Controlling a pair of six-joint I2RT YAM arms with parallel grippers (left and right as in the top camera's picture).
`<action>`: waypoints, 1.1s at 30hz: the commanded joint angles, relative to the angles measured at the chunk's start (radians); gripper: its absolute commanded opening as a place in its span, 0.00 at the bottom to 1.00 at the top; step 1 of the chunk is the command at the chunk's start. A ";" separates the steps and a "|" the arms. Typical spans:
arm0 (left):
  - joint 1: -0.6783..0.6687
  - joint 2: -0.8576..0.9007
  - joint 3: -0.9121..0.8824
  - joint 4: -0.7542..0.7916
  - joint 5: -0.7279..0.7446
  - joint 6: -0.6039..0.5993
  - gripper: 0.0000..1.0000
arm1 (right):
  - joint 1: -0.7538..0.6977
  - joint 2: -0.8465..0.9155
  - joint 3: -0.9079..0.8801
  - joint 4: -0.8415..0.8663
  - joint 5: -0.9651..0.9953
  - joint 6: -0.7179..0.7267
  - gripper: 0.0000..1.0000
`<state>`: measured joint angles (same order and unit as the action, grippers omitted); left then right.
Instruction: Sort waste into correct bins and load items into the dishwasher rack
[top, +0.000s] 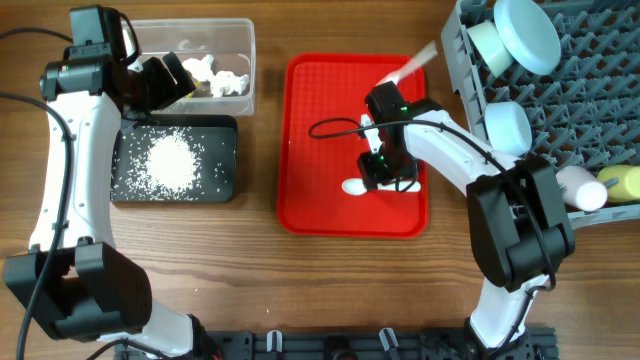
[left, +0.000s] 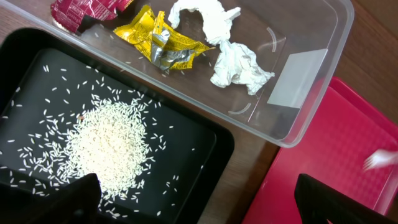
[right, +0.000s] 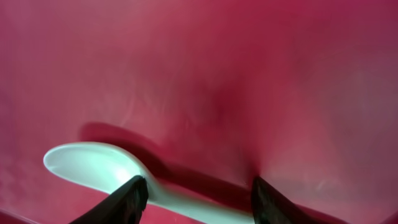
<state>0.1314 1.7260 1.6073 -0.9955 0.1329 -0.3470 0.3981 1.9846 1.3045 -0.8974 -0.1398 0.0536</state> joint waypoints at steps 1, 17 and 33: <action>0.003 -0.002 0.005 0.000 0.005 -0.009 1.00 | -0.002 0.021 -0.004 -0.053 0.006 -0.033 0.56; 0.003 -0.002 0.005 0.000 0.005 -0.009 1.00 | -0.002 0.020 0.002 -0.147 -0.042 -0.121 0.52; 0.003 -0.002 0.005 0.000 0.005 -0.009 1.00 | -0.003 -0.043 0.092 -0.278 0.027 -0.166 0.55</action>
<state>0.1314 1.7260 1.6073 -0.9955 0.1326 -0.3470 0.3981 1.9823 1.3777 -1.1431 -0.1459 -0.0845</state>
